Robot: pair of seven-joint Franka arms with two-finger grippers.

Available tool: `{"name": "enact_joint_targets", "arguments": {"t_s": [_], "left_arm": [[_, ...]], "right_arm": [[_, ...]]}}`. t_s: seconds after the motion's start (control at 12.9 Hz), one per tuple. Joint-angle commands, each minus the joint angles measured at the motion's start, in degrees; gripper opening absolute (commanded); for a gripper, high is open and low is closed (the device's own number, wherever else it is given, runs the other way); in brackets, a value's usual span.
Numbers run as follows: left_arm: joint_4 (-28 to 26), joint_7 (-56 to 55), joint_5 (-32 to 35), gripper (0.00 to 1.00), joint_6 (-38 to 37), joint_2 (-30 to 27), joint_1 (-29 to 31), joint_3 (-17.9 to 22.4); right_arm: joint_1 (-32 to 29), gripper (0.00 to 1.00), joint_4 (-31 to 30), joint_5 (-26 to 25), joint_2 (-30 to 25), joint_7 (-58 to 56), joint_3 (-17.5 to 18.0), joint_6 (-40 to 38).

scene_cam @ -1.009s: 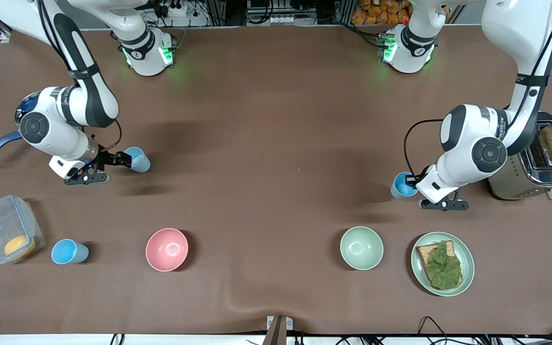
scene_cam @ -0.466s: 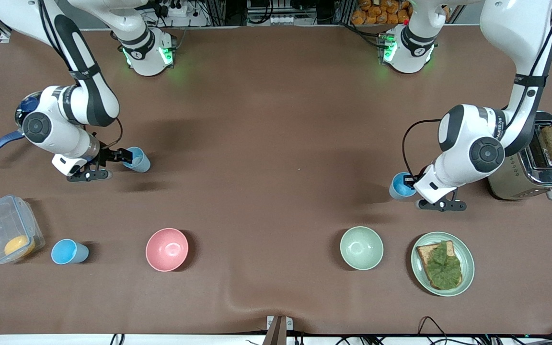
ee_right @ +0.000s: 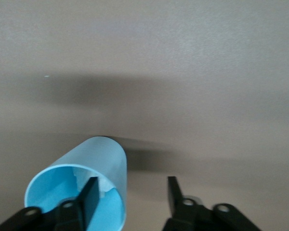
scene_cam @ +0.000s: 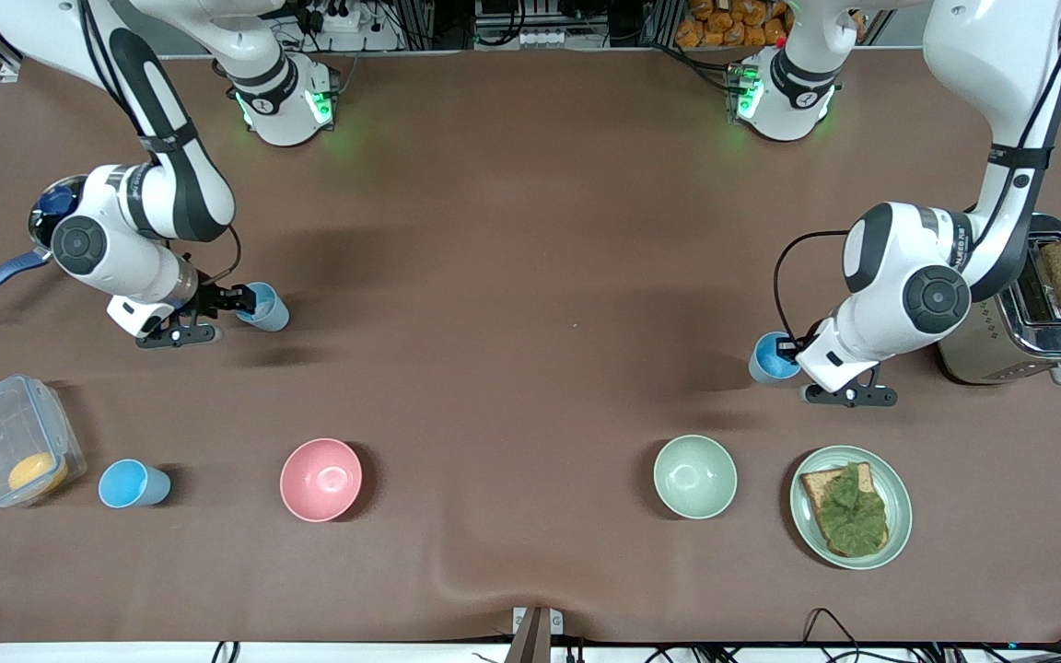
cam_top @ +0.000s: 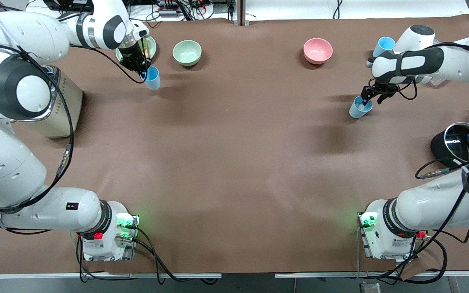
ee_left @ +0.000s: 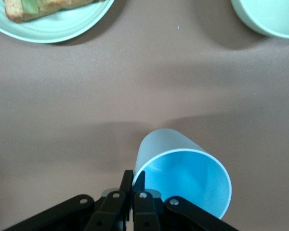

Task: Stack blue cups with both arms
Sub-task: 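Carry the blue cup with the right gripper toward the table middle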

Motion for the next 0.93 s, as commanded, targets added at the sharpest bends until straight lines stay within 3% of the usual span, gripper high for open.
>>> {"name": "enact_joint_targets", "arguments": {"t_s": [0.0, 0.31, 0.47, 0.62, 0.85], "left_arm": [[1.3, -0.5, 0.1, 0.0, -0.9, 0.3, -0.3, -0.1], [1.3, -0.9, 0.0, 0.0, -0.9, 0.2, -0.2, -0.1], [1.8, -0.8, 0.1, 0.0, -0.9, 0.0, -0.2, -0.1], [2.6, -0.3, 0.1, 0.0, -0.9, 0.1, -0.2, -0.1], [3.0, -0.3, 0.1, 0.0, -1.1, 0.2, -0.2, -0.1]], "right_arm": [[1.5, 0.0, -0.1, 2.7, 0.8, 0.2, 0.1, 0.7], [2.9, 0.0, 1.0, 4.8, 0.1, 0.6, 0.2, -0.4], [4.7, 0.0, 4.7, 4.8, -0.1, 2.6, 0.2, -5.2], [8.4, 0.0, 9.6, 4.8, -0.2, 7.4, 0.2, -11.3], [16.8, 0.0, 13.1, 4.8, -0.3, 20.5, 0.2, -13.4]]}}
